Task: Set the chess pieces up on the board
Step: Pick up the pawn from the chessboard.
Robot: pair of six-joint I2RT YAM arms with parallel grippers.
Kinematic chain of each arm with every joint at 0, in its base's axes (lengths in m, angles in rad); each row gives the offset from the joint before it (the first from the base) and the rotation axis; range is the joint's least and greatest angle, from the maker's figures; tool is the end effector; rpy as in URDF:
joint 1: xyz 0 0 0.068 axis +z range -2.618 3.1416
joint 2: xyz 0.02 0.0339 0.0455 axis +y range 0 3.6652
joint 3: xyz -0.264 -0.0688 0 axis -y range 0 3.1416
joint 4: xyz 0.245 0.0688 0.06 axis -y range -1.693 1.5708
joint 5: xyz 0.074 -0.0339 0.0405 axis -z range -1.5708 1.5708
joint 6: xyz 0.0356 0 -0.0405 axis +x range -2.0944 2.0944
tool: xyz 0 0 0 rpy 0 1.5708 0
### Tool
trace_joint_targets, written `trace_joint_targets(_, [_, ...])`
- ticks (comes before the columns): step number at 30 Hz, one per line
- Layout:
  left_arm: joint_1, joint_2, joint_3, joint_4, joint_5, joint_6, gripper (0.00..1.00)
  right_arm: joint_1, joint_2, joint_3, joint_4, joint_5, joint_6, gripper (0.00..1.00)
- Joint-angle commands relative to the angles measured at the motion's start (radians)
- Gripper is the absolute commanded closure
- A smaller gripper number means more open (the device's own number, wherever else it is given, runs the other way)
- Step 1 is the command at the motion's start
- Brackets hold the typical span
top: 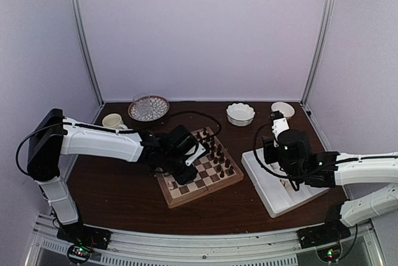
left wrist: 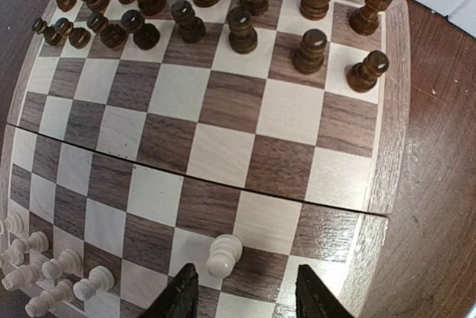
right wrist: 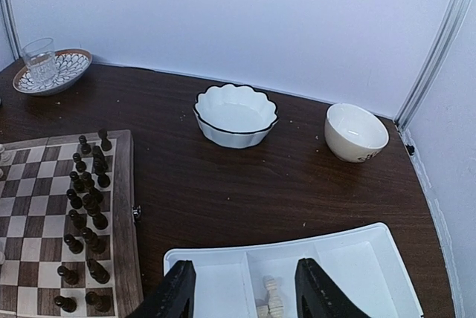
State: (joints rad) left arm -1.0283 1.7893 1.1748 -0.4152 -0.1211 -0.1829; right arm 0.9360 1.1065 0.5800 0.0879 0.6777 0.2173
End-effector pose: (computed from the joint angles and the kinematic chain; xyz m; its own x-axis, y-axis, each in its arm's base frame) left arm 0.1938 -0.3132 0.1853 -0.5839 0.6189 -0.5253 0.7239 0.6899 0.0081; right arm 0.1578 0.1767 0.2351 -0.3086 -0.1358 -0.9415 -0.2295 0.9711 -0.0648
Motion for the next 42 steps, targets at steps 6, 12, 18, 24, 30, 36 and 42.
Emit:
trace_joint_targets(6, [0.027,0.019,0.043,-0.023,0.008,-0.032,0.57,-0.005,0.009,0.003,0.023,-0.010,0.011,0.52])
trace_joint_targets(12, [0.032,0.031,0.052,-0.028,0.015,-0.030,0.60,-0.005,0.015,0.006,0.024,-0.024,0.012,0.52])
trace_joint_targets(18, [0.033,0.049,0.063,-0.028,0.023,-0.026,0.64,-0.004,0.008,0.006,0.019,-0.019,0.016,0.52])
trace_joint_targets(24, [0.034,0.054,0.067,-0.033,0.018,-0.026,0.71,-0.006,-0.017,-0.006,0.027,-0.017,0.016,0.52])
trace_joint_targets(30, [0.033,0.060,0.074,-0.041,0.011,-0.025,0.76,-0.006,-0.017,-0.006,0.027,-0.020,0.017,0.51])
trace_joint_targets(36, [0.034,0.065,0.080,-0.056,0.002,-0.019,0.84,-0.006,-0.017,-0.006,0.026,-0.023,0.018,0.51])
trace_joint_targets(42, [0.037,0.061,0.085,-0.071,-0.013,-0.019,0.86,-0.006,-0.019,-0.006,0.024,-0.024,0.019,0.51])
